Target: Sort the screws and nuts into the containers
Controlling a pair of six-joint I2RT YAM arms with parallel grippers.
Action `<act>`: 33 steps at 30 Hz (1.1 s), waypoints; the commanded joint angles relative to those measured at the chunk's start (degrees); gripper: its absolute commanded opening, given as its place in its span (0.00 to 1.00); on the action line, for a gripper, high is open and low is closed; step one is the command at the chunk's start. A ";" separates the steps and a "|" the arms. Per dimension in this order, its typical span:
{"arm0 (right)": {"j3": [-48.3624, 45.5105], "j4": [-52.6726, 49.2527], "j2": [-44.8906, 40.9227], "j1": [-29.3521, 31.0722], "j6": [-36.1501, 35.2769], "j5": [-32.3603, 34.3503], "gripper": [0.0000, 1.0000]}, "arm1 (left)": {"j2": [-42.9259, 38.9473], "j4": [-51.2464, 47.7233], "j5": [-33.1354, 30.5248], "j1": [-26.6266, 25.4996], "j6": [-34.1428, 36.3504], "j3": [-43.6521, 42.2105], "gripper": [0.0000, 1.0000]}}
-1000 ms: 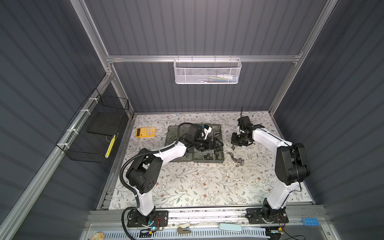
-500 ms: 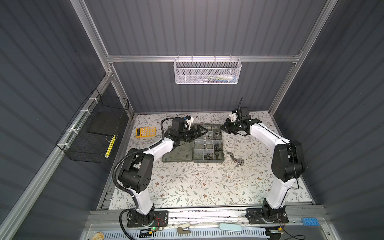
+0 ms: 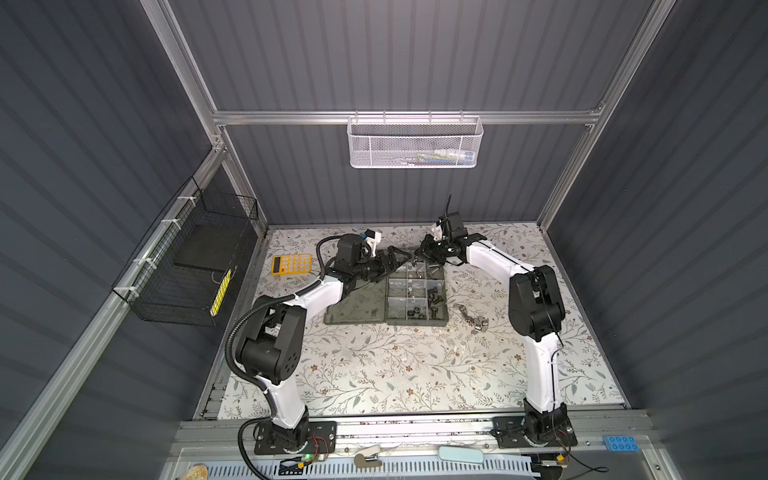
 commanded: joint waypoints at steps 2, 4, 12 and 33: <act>0.00 -1.15 0.90 0.49 0.10 5.00 0.04 | -0.11 0.27 0.68 0.33 -0.18 -0.47 1.00; -0.65 -1.19 1.52 0.52 -0.17 5.32 0.04 | -0.07 0.36 0.68 0.34 -0.21 -0.47 1.00; -1.97 -1.35 1.84 0.78 -1.00 5.54 0.13 | 0.38 1.15 0.61 0.33 -0.83 -0.86 1.00; -10.28 -4.34 -11.76 0.97 -6.91 10.34 0.41 | -0.65 -2.98 -1.10 -3.78 3.31 0.23 1.00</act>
